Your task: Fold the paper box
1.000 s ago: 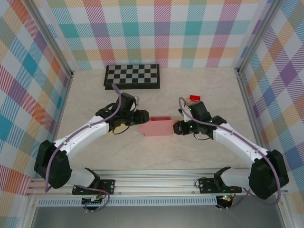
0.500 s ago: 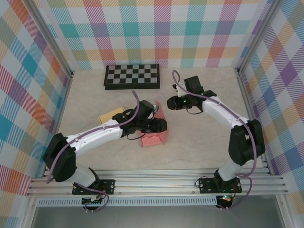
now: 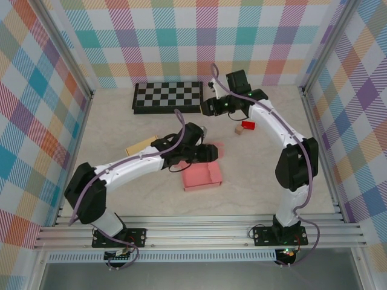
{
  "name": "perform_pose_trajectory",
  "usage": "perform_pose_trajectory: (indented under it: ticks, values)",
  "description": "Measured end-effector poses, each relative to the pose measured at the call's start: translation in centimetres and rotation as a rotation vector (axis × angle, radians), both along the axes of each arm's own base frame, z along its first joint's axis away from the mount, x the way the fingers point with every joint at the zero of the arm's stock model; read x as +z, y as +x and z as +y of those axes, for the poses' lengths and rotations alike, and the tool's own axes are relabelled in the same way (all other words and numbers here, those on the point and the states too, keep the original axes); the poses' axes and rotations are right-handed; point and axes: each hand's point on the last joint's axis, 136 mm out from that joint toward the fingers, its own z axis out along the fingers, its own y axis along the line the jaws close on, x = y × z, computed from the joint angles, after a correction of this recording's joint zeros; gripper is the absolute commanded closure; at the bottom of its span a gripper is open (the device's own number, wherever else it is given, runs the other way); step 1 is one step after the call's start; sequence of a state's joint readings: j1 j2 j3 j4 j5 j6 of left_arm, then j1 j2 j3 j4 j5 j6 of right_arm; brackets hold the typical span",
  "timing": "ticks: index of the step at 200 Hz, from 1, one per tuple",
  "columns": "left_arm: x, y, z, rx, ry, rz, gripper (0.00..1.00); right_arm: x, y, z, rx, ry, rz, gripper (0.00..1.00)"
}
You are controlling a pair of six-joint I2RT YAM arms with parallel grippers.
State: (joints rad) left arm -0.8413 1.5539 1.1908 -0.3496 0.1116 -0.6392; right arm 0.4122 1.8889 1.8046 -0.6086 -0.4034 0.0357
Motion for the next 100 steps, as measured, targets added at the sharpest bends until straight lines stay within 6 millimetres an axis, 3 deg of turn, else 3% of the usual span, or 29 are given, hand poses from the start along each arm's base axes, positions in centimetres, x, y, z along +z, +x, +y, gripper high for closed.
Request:
perform_pose_trajectory:
  ticks: [30, 45, 59, 82, 100]
  values:
    - [3.0, -2.1, 5.9, 0.057, 0.089, -0.1, 0.37, 1.8, -1.2, -3.5, -0.121, -0.112, -0.049, 0.6]
    - [4.5, -3.4, 9.2, 0.103, 0.109, -0.153, 0.37, 2.4, -3.8, -5.9, -0.171, -0.157, -0.064, 0.59]
    - [4.6, -4.8, 11.7, 0.144, 0.104, -0.174, 0.37, 2.9, -6.9, -7.7, -0.186, -0.168, -0.062, 0.59]
    - [0.7, -7.0, 14.1, 0.197, 0.079, -0.118, 0.33, 2.3, -12.0, -9.3, -0.168, -0.148, -0.031, 0.6]
    - [-4.3, -8.2, 14.8, 0.252, 0.06, -0.026, 0.32, -1.0, -15.3, -9.5, -0.139, -0.114, 0.062, 0.59]
